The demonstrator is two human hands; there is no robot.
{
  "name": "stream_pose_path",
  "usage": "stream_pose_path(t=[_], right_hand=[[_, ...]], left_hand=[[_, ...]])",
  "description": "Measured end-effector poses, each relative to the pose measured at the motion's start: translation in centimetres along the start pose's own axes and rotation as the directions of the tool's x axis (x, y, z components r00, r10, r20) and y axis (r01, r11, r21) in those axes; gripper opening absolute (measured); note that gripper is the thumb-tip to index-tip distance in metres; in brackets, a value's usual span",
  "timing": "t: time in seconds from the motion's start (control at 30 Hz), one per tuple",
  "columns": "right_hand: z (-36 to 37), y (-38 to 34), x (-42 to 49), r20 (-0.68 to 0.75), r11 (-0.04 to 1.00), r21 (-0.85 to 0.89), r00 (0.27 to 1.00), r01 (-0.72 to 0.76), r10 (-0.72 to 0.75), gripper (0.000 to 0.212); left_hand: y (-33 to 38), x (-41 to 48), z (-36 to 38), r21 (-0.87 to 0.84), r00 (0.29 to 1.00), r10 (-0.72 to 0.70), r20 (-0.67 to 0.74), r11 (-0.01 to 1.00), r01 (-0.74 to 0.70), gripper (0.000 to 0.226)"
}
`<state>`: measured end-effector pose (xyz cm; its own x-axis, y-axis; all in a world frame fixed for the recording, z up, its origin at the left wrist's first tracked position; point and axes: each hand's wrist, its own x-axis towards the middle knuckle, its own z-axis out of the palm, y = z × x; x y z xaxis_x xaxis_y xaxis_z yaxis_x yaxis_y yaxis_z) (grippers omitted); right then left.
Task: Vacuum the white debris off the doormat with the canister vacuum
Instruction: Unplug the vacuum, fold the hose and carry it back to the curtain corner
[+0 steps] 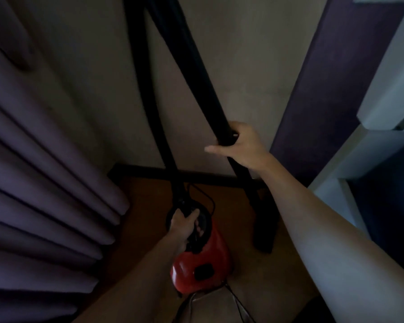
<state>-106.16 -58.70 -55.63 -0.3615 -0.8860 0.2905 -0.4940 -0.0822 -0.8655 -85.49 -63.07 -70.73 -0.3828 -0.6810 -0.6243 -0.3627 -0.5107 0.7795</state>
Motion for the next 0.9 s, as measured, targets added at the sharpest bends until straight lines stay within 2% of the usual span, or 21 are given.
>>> stream_pose_path(t=[0.13,0.23,0.3,0.43,0.53,0.67,0.8,0.87,0.9], right_hand=[[0.1,-0.6,1.4,-0.274,0.994,0.108,0.962,0.028,0.003,0.026],[1.1,-0.8,2.4,-0.379,0.998,0.033,0.925,0.053,-0.036,0.029],[1.7,-0.9,3.0,-0.451,0.999,-0.001,0.892,0.046,-0.042,0.041],[2.3,-0.1,4.1,-0.559,0.999,0.049,0.829,0.004,0.024,0.045],[2.2,0.3,4.7,-0.501,0.998,0.067,0.864,-0.02,0.051,0.033],[1.5,2.8,3.8,-0.259,0.984,0.074,0.949,-0.163,0.177,0.024],[1.9,6.9,1.0,-0.055,0.962,0.036,0.961,-0.269,0.271,0.023],[2.5,7.8,0.9,-0.037,0.963,0.045,0.963,-0.267,0.269,0.027],[2.8,8.1,1.2,-0.079,0.965,0.039,0.962,-0.259,0.262,0.03]], left_hand=[[0.1,-0.1,-1.0,0.108,0.995,0.043,0.087,0.993,-0.053,0.021],[-0.3,-0.2,-1.8,0.222,0.981,0.093,0.169,0.966,-0.13,0.016],[-0.6,-0.1,-2.2,0.281,0.97,0.111,0.217,0.944,-0.17,0.018],[-1.0,0.4,-2.2,0.32,0.969,0.144,0.202,0.925,-0.204,0.018],[-1.3,0.5,-1.9,0.294,0.974,0.15,0.172,0.936,-0.196,0.016],[-1.7,0.3,-1.8,0.26,0.978,0.129,0.163,0.951,-0.169,0.014],[-1.7,-0.1,-1.6,0.214,0.985,0.088,0.146,0.97,-0.119,0.015],[-1.8,-0.2,-1.6,0.215,0.988,0.092,0.126,0.97,-0.117,0.013],[-1.9,-0.2,-1.7,0.225,0.99,0.096,0.107,0.967,-0.118,0.013]])
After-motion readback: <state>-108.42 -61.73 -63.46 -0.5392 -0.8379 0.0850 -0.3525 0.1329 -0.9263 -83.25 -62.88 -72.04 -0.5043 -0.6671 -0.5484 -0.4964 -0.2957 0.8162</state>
